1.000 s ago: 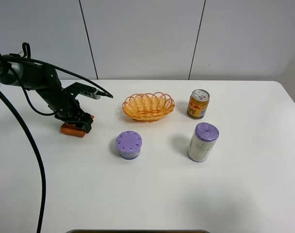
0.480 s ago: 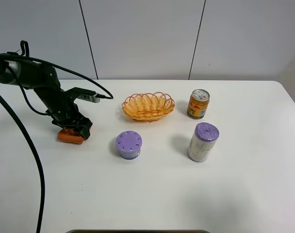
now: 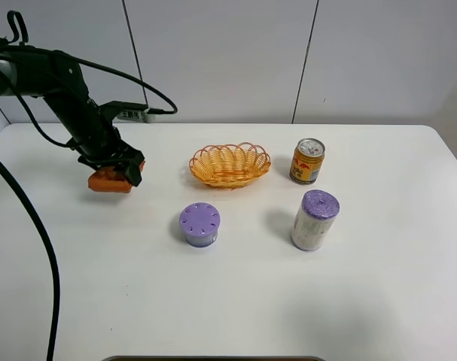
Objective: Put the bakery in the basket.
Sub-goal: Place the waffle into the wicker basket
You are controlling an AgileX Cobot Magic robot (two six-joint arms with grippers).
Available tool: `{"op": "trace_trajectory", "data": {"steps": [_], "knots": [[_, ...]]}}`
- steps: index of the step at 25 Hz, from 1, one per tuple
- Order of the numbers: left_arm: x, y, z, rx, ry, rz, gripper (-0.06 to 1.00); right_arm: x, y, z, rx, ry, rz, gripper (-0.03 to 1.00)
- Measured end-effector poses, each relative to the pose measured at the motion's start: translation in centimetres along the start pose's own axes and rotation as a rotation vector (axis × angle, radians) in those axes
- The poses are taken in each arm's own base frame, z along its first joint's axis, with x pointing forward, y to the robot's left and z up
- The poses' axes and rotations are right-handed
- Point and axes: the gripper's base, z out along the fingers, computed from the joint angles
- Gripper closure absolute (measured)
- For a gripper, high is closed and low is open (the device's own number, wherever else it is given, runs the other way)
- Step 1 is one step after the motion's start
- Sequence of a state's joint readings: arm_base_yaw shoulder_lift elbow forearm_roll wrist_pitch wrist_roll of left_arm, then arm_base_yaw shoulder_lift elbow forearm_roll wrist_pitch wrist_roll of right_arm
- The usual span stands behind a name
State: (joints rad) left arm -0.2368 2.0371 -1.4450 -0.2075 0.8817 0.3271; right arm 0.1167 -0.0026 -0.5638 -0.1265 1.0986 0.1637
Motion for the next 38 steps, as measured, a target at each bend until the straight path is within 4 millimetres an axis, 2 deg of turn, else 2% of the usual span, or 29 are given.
{"op": "trace_trajectory", "data": {"steps": [12,19,28,33,38], "knots": [[-4.9,-6.1,-3.6,-0.008,-0.174,0.077,0.29,0.0,0.0,0.0,0.0,0.0,0.0,0.06],[-6.9,-10.4,-4.5,0.01,-0.328,0.124,0.29,0.0,0.0,0.0,0.0,0.0,0.0,0.06],[-8.5,-14.1,-1.3,0.052,-0.457,0.127,0.29,0.0,0.0,0.0,0.0,0.0,0.0,0.06],[-8.7,-14.9,1.5,0.078,-0.47,0.102,0.29,0.0,0.0,0.0,0.0,0.0,0.0,0.06],[-8.8,-14.8,4.0,0.074,-0.461,0.094,0.29,0.0,0.0,0.0,0.0,0.0,0.0,0.06]]}}
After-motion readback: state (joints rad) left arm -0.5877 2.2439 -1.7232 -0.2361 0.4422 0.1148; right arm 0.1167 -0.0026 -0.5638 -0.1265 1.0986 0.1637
